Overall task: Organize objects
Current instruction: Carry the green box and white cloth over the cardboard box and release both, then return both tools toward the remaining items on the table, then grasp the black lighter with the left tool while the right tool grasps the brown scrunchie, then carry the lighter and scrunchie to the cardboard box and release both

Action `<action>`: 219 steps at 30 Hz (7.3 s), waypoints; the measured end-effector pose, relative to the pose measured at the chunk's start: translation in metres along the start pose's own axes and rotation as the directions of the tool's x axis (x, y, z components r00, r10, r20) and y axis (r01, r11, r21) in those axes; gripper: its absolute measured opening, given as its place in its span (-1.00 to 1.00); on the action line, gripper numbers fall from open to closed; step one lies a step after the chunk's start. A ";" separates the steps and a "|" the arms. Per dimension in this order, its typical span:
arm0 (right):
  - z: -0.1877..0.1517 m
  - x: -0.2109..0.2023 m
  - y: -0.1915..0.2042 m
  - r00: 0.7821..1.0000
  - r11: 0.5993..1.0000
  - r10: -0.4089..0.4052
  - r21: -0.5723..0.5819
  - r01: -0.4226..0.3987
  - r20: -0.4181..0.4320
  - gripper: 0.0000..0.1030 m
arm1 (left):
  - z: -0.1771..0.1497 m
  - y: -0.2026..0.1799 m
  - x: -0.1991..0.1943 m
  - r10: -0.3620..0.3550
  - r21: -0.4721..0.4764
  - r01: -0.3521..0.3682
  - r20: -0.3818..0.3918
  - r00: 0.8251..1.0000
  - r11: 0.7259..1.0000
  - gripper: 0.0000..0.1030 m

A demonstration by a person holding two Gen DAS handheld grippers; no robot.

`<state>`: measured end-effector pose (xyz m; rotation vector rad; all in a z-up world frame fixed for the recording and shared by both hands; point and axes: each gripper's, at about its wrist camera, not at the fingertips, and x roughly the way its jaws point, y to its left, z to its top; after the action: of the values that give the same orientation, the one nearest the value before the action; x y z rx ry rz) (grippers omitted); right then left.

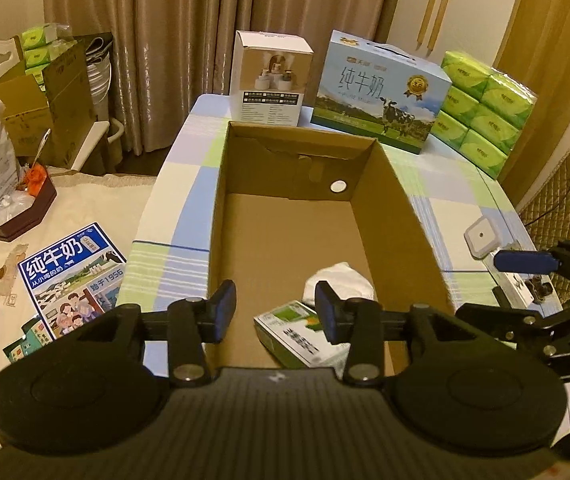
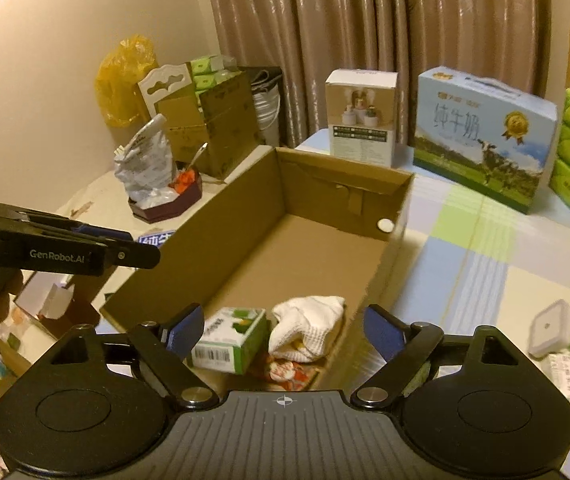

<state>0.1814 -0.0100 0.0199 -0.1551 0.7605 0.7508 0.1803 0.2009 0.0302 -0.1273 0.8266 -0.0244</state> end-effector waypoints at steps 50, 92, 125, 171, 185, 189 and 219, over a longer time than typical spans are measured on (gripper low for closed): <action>-0.163 -0.239 -0.167 0.899 0.851 -0.437 0.333 0.407 0.019 0.88 | -0.061 -0.252 -0.031 -0.201 0.238 0.187 0.034 0.979 0.953 0.98; -0.191 -0.144 -0.267 0.913 0.871 -0.406 0.283 0.401 -0.043 0.66 | -0.087 -0.328 0.115 -0.198 0.244 0.213 -0.084 0.977 0.946 0.63; -0.178 -0.033 -0.324 0.933 0.906 -0.354 0.226 0.359 -0.065 -0.63 | -0.094 -0.352 0.222 -0.209 0.408 0.238 -0.115 0.971 0.882 -0.65; -0.186 -0.104 -0.248 0.918 0.891 -0.395 0.230 0.390 -0.026 -0.64 | -0.125 -0.306 0.141 -0.181 0.386 0.210 -0.112 0.977 0.898 -0.66; -0.130 -0.164 -0.144 0.954 0.931 -0.286 0.262 0.254 0.090 -0.64 | -0.111 -0.251 0.027 -0.148 0.316 0.147 -0.024 0.989 0.937 -0.66; -0.123 -0.161 -0.109 0.967 0.951 -0.237 0.227 0.210 0.096 -0.64 | -0.112 -0.228 0.000 -0.126 0.291 0.121 -0.001 0.992 0.949 -0.66; -0.014 -0.028 0.017 0.998 0.999 -0.005 -0.044 0.007 0.059 -0.64 | -0.019 -0.053 -0.033 0.029 0.158 -0.045 0.101 0.994 0.986 -0.66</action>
<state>0.1487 -0.0189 0.0314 -0.1743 0.6873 0.7637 0.1455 0.1488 0.0476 0.0382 0.7248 -0.0494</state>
